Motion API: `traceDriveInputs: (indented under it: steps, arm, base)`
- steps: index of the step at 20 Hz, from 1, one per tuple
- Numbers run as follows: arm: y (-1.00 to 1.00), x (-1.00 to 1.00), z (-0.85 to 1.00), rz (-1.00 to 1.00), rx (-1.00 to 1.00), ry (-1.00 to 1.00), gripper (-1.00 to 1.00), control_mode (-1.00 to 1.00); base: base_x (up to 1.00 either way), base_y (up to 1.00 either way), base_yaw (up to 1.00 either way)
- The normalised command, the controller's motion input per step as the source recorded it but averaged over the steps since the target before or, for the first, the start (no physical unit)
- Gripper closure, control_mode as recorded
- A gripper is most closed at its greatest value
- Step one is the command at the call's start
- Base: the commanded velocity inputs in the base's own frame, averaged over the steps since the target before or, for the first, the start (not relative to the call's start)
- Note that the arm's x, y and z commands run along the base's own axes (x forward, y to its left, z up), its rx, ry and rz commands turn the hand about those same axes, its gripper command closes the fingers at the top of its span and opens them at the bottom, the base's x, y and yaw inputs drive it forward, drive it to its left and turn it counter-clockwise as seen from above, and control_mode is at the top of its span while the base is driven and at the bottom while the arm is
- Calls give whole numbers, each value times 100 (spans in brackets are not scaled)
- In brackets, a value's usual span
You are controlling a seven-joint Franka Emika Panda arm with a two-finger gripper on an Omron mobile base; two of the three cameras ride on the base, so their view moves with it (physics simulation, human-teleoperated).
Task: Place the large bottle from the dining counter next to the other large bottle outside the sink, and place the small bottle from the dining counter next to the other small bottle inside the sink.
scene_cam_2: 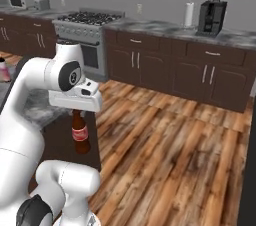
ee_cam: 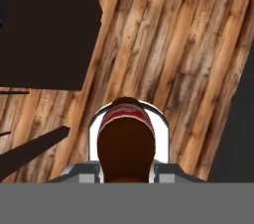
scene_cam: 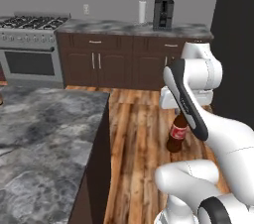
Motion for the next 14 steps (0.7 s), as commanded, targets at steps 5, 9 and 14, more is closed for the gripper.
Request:
traceDriveInputs:
  steps: [5,9,14]
  arm:
    - [0,0,0,0,0,0,100,100]
    - [0,0,0,0,0,0,100,100]
    - [0,0,0,0,0,0,100,100]
  base:
    - [65,-46,18]
    - [69,-50,19]
    - [69,-55,18]
